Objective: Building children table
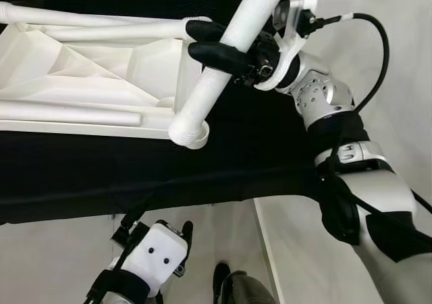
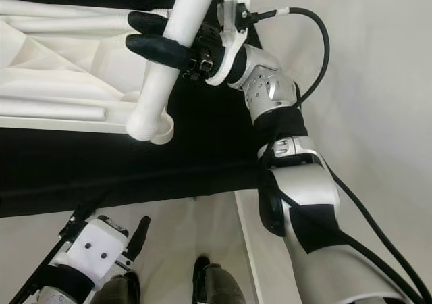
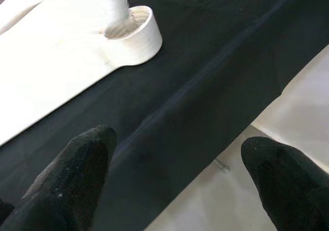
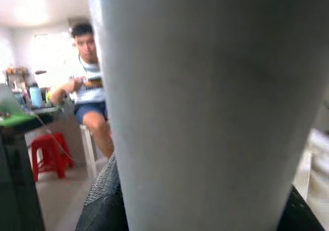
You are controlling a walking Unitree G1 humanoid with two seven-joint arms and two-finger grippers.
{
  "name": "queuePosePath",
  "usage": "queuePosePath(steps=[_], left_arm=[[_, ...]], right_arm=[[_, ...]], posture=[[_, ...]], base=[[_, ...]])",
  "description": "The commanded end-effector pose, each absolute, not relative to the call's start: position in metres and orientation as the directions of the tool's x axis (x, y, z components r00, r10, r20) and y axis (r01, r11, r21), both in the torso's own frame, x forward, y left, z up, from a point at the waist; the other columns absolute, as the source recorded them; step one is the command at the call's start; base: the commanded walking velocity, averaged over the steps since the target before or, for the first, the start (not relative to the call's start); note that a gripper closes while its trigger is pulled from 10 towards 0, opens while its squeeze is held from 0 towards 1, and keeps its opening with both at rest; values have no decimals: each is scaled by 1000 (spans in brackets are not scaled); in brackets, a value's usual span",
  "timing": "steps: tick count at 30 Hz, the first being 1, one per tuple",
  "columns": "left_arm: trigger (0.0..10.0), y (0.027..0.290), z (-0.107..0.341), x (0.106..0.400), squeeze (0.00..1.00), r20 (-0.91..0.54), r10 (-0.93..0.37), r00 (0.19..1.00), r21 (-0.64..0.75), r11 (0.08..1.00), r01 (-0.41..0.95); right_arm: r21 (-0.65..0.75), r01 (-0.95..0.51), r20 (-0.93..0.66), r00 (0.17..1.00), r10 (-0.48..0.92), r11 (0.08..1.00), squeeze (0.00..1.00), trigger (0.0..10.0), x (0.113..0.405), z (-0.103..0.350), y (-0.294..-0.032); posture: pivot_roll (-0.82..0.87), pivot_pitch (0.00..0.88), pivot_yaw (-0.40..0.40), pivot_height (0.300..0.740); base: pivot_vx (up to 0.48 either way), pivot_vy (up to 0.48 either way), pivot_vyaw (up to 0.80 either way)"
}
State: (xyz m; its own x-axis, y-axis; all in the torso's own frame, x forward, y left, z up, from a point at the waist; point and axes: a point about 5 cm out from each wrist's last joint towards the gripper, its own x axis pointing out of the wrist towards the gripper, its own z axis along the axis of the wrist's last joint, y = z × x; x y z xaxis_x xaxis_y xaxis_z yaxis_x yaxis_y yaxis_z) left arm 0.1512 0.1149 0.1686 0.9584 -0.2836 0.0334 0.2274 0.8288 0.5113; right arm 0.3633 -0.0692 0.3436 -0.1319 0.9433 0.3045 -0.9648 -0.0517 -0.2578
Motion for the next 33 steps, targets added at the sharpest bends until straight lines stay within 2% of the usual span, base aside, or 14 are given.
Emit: queuePosePath(steps=[1, 8, 11, 21, 26, 33], left_arm=[[10000, 112, 169, 148, 0, 25, -301, 953, 514, 822, 246], [10000, 109, 170, 148, 0, 32, -310, 950, 516, 819, 251], [10000, 106, 172, 148, 0, 44, -310, 950, 514, 822, 244], [10000, 101, 174, 149, 0, 54, -308, 950, 509, 827, 239], [10000, 100, 174, 149, 0, 56, -308, 950, 506, 829, 239], [10000, 97, 175, 151, 0, 64, -305, 950, 509, 829, 232]], right_arm=[[-283, -958, 283, -133, 950, -50, 0, 10000, 363, 347, -60], [-281, -958, 239, -117, 964, -46, 0, 10000, 365, 343, -53], [-288, -958, 139, -36, 990, 5, 0, 10000, 371, 338, -50], [-280, -957, 126, 40, 991, 75, 0, 10000, 377, 346, -58], [-274, -960, 115, 24, 993, 55, 0, 10000, 377, 347, -59], [-294, -954, 24, -69, 997, -59, 0, 10000, 372, 339, -52]], posture=[[2, 357, -91, 740], [-2, 360, -104, 740], [-16, 368, -124, 740], [-35, 376, -142, 740], [-43, 377, -149, 740], [-52, 378, -160, 740]], base=[[0, 0, 0], [0, 0, 0], [0, 0, 0], [0, 0, 0], [0, 0, 0], [0, 0, 0]])
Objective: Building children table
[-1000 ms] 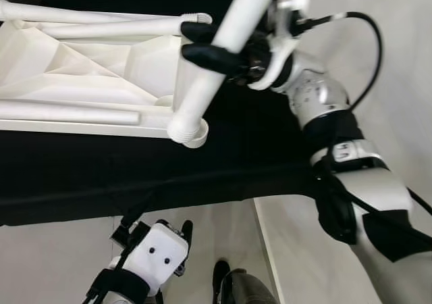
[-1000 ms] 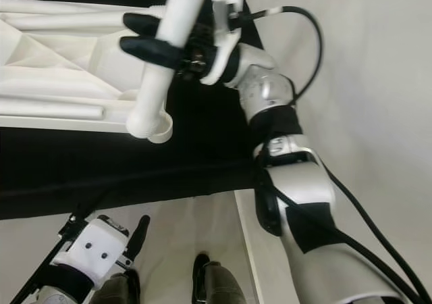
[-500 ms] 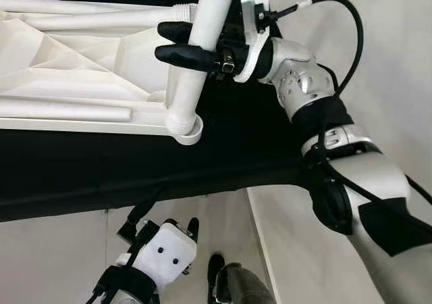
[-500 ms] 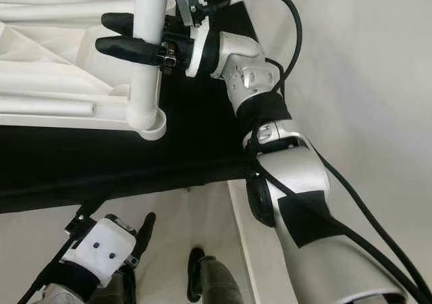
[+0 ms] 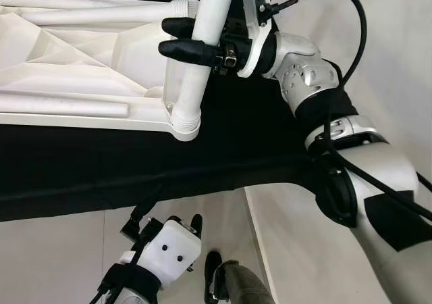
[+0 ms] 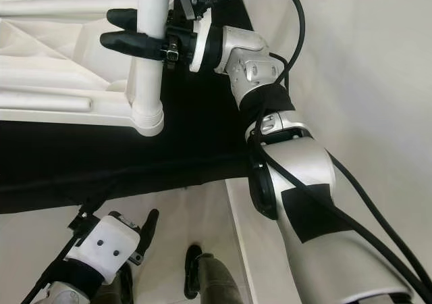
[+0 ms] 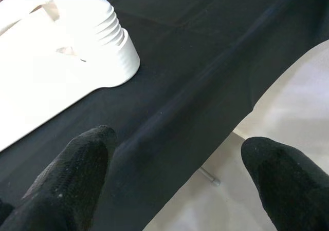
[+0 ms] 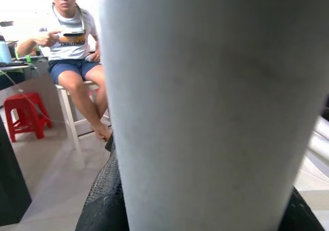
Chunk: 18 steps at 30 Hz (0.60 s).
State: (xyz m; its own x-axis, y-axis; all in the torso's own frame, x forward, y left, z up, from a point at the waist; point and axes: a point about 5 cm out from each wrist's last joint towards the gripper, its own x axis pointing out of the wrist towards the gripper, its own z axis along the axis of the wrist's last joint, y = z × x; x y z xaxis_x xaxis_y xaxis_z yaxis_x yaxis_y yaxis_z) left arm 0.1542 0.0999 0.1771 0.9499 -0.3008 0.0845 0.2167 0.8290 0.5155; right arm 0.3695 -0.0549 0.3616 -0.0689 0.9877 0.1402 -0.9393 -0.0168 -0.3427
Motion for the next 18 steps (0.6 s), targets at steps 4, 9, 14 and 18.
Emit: queuePosePath(steps=[4, 9, 14, 18], left_arm=[[10000, 97, 176, 152, 0, 66, -304, 950, 509, 829, 230], [10000, 95, 176, 152, 0, 70, -303, 950, 509, 830, 227], [10000, 94, 177, 152, 0, 73, -301, 951, 510, 830, 224], [10000, 93, 177, 152, 0, 74, -299, 951, 510, 831, 222]], right_arm=[[-301, -949, -7, -95, 995, -93, 0, 10000, 371, 336, -51], [-304, -924, -110, -209, 972, -233, 0, 10000, 364, 331, -45], [-316, -902, -201, -238, 950, -293, 0, 10000, 360, 328, -36], [-308, -895, -239, -256, 937, -323, 0, 10000, 357, 330, -29]], posture=[[-54, 378, -161, 740], [-56, 381, -171, 740], [-57, 383, -176, 740], [-60, 384, -180, 740]], base=[[0, 0, 0], [0, 0, 0], [0, 0, 0], [0, 0, 0]])
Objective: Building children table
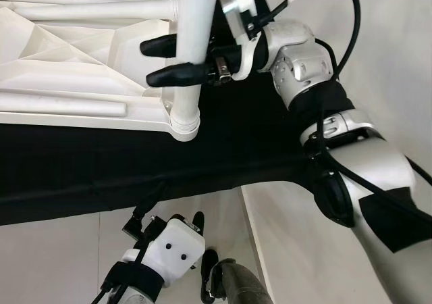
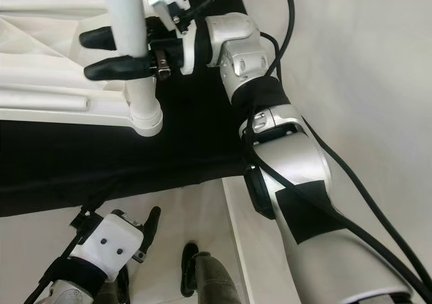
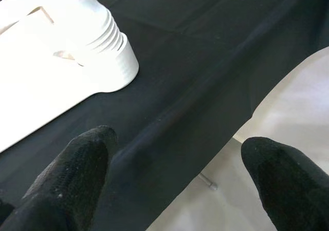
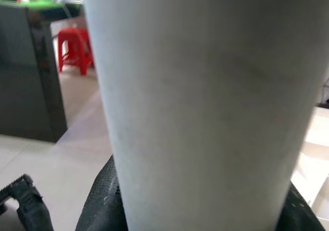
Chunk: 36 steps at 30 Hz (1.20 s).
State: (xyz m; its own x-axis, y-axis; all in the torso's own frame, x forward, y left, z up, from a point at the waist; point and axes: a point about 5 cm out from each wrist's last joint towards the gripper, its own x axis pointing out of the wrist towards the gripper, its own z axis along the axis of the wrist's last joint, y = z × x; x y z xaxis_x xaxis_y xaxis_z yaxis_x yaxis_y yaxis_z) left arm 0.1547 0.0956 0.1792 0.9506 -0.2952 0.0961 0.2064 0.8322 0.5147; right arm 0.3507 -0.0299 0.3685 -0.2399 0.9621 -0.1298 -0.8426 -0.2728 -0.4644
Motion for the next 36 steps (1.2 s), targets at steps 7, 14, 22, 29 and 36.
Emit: queuePosePath(steps=[7, 14, 22, 29, 36], left_arm=[[10000, 93, 177, 152, 0, 74, -294, 953, 510, 832, 217], [10000, 93, 177, 153, 0, 74, -291, 954, 513, 831, 215], [10000, 93, 176, 154, 0, 73, -291, 954, 516, 830, 213], [10000, 94, 175, 156, 0, 70, -291, 954, 523, 825, 213], [10000, 95, 174, 155, 0, 67, -293, 954, 527, 822, 216]], right_arm=[[-274, -912, -219, -249, 943, -305, 0, 10000, 358, 334, -22], [-253, -965, -84, -51, 995, -71, 0, 10000, 369, 338, -19], [-247, -968, -32, 61, 998, 51, 0, 10000, 377, 331, -25], [-240, -957, 18, 166, 986, 165, 0, 10000, 384, 325, -36], [-276, -830, -4, 506, 863, 485, 0, 10000, 399, 304, -47]], posture=[[-61, 380, -184, 740], [-58, 376, -182, 740], [-57, 365, -174, 740], [-67, 357, -170, 740], [-72, 356, -168, 740]], base=[[0, 0, 0], [0, 0, 0], [0, 0, 0], [0, 0, 0], [0, 0, 0]])
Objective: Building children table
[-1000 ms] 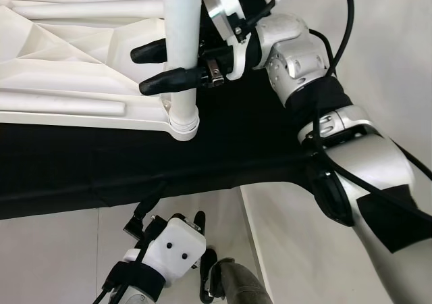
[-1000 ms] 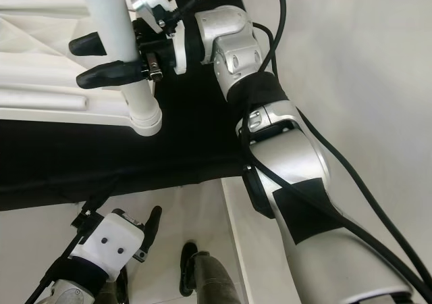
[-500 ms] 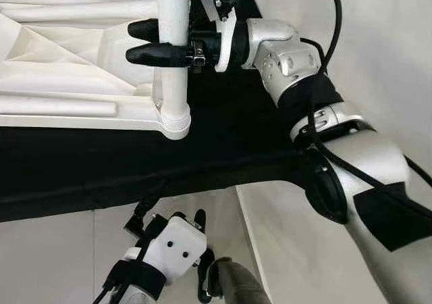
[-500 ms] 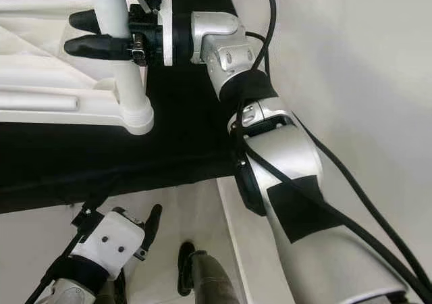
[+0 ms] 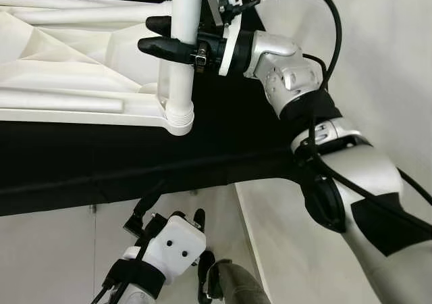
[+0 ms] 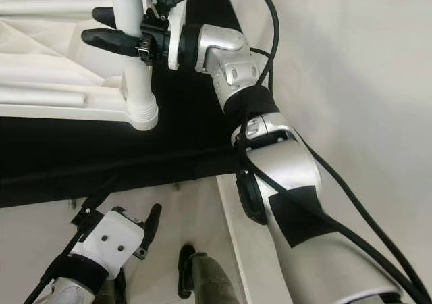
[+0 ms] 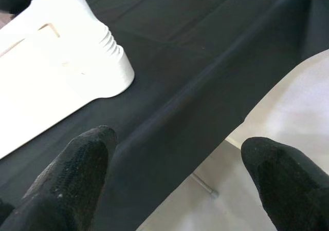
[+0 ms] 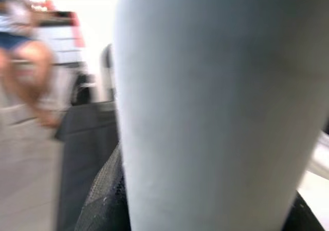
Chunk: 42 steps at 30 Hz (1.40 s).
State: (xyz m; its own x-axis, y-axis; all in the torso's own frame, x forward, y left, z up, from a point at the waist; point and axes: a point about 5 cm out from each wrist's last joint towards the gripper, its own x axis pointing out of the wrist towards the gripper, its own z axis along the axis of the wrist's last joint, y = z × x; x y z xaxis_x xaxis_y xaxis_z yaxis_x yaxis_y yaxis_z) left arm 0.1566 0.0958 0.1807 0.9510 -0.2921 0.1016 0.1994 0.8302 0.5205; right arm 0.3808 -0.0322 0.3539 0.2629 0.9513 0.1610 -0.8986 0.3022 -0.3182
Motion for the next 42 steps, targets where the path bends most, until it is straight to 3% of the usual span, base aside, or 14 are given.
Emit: queuePosePath(steps=[1, 3, 4, 6, 7, 8, 10, 13, 21, 42], left_arm=[[10000, 95, 174, 155, 0, 67, -293, 954, 527, 822, 216], [10000, 95, 174, 155, 0, 65, -294, 954, 528, 821, 217], [10000, 95, 174, 155, 0, 65, -294, 954, 528, 821, 217], [10000, 96, 173, 155, 0, 62, -295, 953, 529, 820, 219], [10000, 96, 173, 155, 0, 62, -295, 953, 529, 820, 219], [10000, 96, 173, 155, 0, 61, -296, 953, 530, 819, 220], [10000, 96, 173, 155, 0, 61, -296, 953, 530, 819, 220], [10000, 98, 172, 155, 0, 55, -295, 954, 537, 814, 221], [10000, 99, 169, 157, 0, 47, -294, 955, 545, 809, 222], [10000, 100, 165, 161, 0, 48, -287, 957, 549, 808, 215]], right_arm=[[-276, -830, -4, 506, 863, 485, 0, 10000, 399, 304, -47], [-255, -773, -23, 606, 795, 581, 0, 10000, 401, 294, -48], [-255, -773, -23, 606, 795, 581, 0, 10000, 401, 294, -48], [-183, -657, -63, 750, 659, 731, 0, 10000, 399, 269, -45], [-183, -657, -63, 750, 659, 731, 0, 10000, 399, 269, -45], [-167, -591, -41, 804, 593, 789, 0, 10000, 395, 262, -43], [-167, -591, -41, 804, 593, 789, 0, 10000, 395, 262, -43], [-39, -470, -1, 883, 470, 882, 0, 10000, 371, 250, -24], [7, -446, -49, 894, 445, 895, 0, 10000, 364, 248, -5], [0, -389, -84, 918, 388, 921, 0, 10000, 365, 256, -17]], posture=[[-72, 356, -168, 740], [-77, 356, -167, 740], [-77, 356, -167, 740], [-77, 354, -172, 740], [-77, 354, -172, 740], [-77, 354, -172, 740], [-77, 354, -172, 740], [-60, 349, -165, 740], [-58, 337, -163, 740], [-64, 310, -168, 740]], base=[[0, 0, 0], [0, 0, 0], [0, 0, 0], [0, 0, 0], [0, 0, 0], [0, 0, 0], [0, 0, 0], [0, 0, 0], [0, 0, 0], [0, 0, 0]])
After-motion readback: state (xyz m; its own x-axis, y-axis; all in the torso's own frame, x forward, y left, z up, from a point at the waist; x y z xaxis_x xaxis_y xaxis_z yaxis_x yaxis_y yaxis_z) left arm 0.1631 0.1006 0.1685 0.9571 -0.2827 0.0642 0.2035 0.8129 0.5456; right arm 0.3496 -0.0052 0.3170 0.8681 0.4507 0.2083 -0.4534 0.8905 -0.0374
